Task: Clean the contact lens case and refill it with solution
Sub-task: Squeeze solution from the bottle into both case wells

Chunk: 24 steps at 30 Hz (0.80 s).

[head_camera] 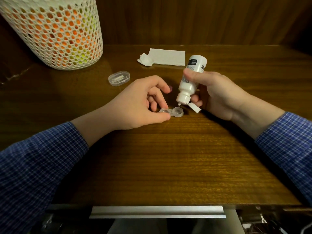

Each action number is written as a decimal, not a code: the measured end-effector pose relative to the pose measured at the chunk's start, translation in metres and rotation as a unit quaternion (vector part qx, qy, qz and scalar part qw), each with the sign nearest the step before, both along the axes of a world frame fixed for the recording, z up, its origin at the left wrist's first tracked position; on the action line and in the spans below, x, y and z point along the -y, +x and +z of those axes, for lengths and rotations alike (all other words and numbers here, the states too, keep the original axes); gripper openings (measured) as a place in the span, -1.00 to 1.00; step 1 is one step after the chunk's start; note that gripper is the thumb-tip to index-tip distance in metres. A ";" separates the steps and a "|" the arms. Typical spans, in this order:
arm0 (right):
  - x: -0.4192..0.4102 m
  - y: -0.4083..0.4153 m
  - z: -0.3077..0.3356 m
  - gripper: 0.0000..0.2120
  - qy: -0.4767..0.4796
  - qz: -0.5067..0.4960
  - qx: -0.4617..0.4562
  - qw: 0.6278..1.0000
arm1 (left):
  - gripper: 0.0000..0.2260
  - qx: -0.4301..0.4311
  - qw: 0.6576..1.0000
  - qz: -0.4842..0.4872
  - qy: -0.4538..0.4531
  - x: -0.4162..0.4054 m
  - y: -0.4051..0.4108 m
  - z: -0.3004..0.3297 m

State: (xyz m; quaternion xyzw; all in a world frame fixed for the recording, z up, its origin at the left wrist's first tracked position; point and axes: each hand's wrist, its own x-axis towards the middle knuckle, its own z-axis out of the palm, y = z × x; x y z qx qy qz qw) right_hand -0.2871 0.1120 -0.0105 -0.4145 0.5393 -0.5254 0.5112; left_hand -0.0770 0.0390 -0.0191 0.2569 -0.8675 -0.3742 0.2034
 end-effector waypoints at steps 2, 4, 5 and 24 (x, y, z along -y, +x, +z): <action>0.002 -0.001 0.001 -0.74 0.013 -0.017 0.027 0.999 | -0.52 0.002 1.000 0.001 -0.001 0.000 0.000 0.000; 0.002 -0.001 0.001 -0.74 0.020 -0.018 0.029 0.999 | -0.53 0.004 1.000 0.001 -0.002 0.000 0.000 0.001; 0.002 -0.001 0.001 -0.73 0.019 -0.017 0.019 0.999 | -0.53 0.005 1.000 0.001 -0.002 0.000 0.000 0.000; -0.002 0.005 0.001 -0.75 0.008 0.002 -0.051 0.999 | -0.53 0.003 1.000 0.000 0.009 0.001 0.000 0.000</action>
